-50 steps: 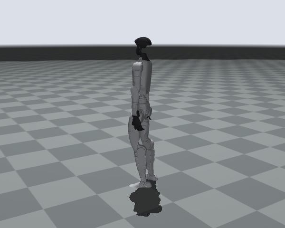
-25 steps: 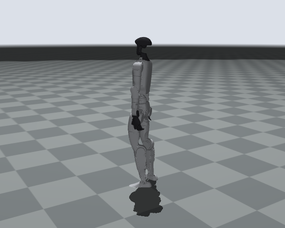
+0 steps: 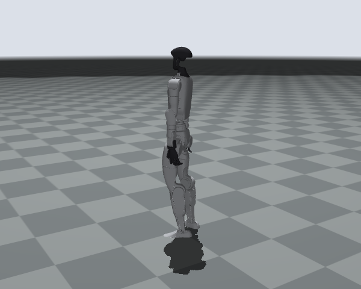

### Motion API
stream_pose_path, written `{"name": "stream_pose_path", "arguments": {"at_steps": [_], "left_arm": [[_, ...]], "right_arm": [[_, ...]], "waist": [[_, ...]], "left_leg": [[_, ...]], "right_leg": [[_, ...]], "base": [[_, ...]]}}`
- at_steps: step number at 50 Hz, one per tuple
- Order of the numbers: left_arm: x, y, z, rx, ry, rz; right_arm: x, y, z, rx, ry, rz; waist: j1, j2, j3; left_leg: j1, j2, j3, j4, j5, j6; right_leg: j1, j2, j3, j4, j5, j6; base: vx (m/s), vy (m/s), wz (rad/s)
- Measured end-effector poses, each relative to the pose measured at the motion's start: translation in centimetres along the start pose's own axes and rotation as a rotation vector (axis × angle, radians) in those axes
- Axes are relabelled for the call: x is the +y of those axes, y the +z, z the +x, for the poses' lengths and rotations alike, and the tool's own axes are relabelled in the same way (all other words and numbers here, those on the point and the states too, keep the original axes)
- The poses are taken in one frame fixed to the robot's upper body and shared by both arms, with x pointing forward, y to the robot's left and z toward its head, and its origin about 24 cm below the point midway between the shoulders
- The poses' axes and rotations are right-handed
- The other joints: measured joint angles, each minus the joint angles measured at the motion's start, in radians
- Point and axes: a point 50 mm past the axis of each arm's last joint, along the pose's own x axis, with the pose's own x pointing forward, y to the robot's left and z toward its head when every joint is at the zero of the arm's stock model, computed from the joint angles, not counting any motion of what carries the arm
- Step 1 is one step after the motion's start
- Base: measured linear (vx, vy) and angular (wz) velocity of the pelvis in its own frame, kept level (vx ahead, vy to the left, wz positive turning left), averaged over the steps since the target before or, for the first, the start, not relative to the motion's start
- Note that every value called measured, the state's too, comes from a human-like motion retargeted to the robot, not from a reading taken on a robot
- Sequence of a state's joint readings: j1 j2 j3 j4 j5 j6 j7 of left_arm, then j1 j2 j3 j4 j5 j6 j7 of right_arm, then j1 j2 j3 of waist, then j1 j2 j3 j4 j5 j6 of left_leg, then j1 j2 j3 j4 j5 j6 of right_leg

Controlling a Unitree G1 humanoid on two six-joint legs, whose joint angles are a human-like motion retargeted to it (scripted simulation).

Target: Upper body actions

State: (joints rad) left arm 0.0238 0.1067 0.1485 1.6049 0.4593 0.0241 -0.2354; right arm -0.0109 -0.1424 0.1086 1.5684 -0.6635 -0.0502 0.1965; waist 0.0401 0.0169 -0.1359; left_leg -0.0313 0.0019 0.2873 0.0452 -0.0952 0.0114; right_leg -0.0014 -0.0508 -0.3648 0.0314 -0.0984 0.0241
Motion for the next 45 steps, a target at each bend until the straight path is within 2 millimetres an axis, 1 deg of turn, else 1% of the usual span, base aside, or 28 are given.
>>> {"name": "stream_pose_path", "arguments": {"at_steps": [45], "left_arm": [[-0.09,0.02,0.01,0.001,-0.003,0.003]], "right_arm": [[-0.04,0.01,-0.01,0.003,-0.002,-0.013]], "waist": [[-0.004,0.004,-0.001]], "left_leg": [[-0.003,-0.001,-0.003,0.003,0.001,-0.001]], "right_leg": [[-0.002,-0.003,-0.002,0.000,0.002,0.000]], "base": [[0.00,0.00,0.00]]}}
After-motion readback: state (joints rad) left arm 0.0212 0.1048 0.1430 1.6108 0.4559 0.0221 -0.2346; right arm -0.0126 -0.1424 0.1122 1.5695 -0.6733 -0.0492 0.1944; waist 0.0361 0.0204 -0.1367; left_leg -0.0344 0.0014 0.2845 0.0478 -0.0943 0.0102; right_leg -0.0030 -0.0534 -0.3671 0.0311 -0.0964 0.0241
